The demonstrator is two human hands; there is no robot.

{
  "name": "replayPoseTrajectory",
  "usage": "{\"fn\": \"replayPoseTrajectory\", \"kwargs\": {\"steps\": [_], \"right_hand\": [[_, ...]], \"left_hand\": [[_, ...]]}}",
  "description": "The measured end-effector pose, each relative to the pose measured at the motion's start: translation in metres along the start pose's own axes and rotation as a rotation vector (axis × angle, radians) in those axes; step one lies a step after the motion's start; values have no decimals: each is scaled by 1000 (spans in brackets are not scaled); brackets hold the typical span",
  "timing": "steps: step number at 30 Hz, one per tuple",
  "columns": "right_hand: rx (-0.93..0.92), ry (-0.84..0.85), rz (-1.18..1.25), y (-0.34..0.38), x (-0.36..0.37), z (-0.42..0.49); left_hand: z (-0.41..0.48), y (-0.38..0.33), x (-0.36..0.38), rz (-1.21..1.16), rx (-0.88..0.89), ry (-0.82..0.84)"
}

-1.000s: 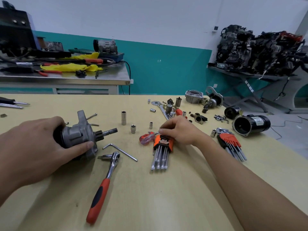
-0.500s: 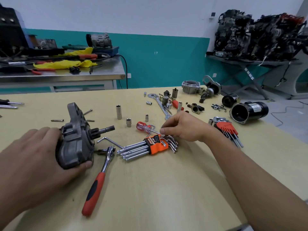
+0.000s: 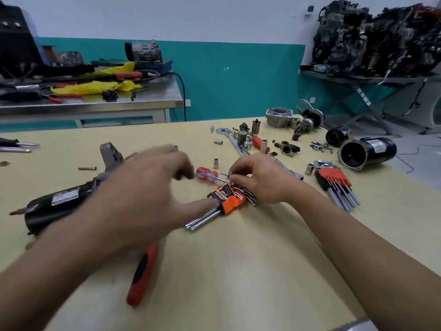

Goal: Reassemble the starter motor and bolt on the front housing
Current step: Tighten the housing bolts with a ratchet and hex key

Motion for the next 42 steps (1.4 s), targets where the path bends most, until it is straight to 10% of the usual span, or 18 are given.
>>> {"fn": "replayPoseTrajectory", "kwargs": {"steps": [4, 12, 20, 36, 42], "right_hand": [[-125, -99, 94, 10, -4, -4], [-278, -169, 283, 19, -9, -3], [157, -103, 736, -17, -18, -1], [131, -29, 673, -7, -13, -6], [133, -191, 308, 4, -9, -3]], "left_hand": [[25, -24, 60, -41, -139, 256], [27, 1, 101, -396, -267, 124], [20, 10, 102, -667, -435, -27], [16, 7, 97, -694, -435, -66], [17, 5, 97, -545, -451, -48]]}}
Point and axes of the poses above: each hand's wrist, its own z-axis towards the middle knuckle, its own x-axis out of the palm, y = z × x, the point moved 6 cm from there along z, towards the middle knuckle, and after that the axes turned 1 degree about x, right-handed, at the moved point
